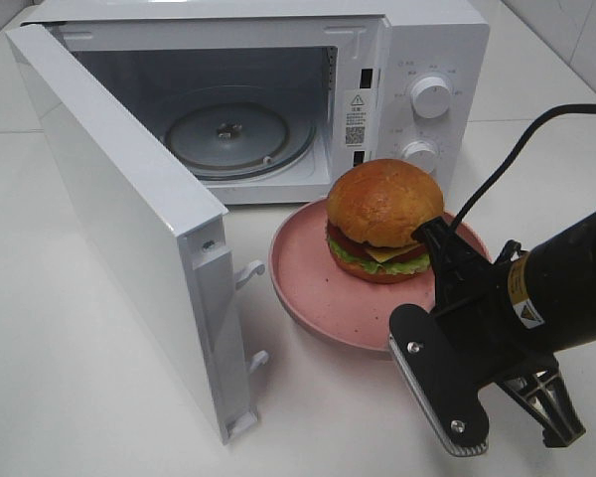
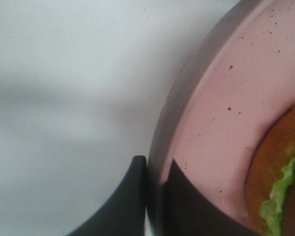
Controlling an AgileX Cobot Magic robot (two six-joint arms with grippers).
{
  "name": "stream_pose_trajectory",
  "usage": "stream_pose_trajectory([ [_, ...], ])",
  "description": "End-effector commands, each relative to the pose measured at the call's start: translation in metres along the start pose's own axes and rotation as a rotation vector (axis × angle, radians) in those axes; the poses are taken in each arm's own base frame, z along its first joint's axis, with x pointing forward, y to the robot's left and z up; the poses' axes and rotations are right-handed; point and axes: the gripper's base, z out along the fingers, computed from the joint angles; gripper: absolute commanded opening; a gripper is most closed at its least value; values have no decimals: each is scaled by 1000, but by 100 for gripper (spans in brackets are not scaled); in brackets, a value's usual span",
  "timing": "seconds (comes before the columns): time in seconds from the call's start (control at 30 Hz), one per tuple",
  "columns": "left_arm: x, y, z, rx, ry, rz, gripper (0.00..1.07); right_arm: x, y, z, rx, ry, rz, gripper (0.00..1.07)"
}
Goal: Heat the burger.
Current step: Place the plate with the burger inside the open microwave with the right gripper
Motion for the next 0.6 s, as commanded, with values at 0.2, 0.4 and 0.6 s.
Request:
stream_pose_trajectory([
  [0.2, 1, -1, -2, 11, -27, -3, 0, -4, -9, -4, 88, -37, -107, 0],
  [0.4, 1, -1, -2, 11, -27, -3, 0, -5, -10, -4, 97, -40, -114, 0],
  [0.6, 1, -1, -2, 11, -27, -3, 0, -6, -12, -3, 128, -50, -212, 0],
])
